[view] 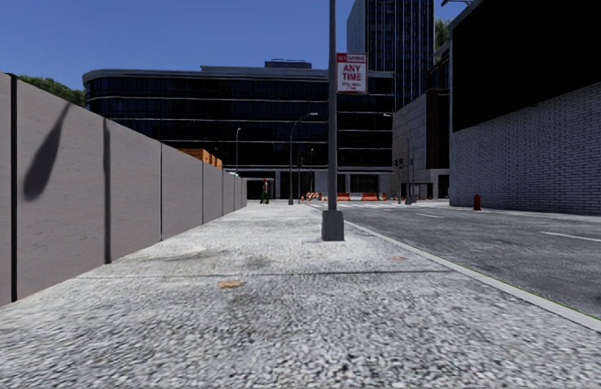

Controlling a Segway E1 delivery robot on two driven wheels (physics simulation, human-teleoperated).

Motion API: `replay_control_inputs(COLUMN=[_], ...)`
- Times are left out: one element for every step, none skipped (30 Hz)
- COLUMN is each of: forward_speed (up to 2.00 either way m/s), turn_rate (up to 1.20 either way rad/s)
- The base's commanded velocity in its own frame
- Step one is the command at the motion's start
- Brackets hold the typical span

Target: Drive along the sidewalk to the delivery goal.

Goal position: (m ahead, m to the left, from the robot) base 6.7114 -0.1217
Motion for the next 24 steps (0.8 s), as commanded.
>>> replay_control_inputs(forward_speed=[1.65, 1.65, 1.65, 1.65, 1.65, 1.65, 1.65, 1.65, 1.65, 1.64, 1.64, 1.64, 1.64, 1.64, 1.64, 1.64, 1.64, 1.63, 1.63, 1.63, 1.63, 1.63, 1.63, 1.60], turn_rate=[0.21, 0.28, 0.33, 0.33, 0.35, 0.36, 0.26, 0.18, 0.18, 0.13, 0.11, 0.10, 0.10, 0.10, 0.10, 0.10, 0.10, 0.10, 0.00, 0.00, 0.00, 0.00, 0.00, 0.00])
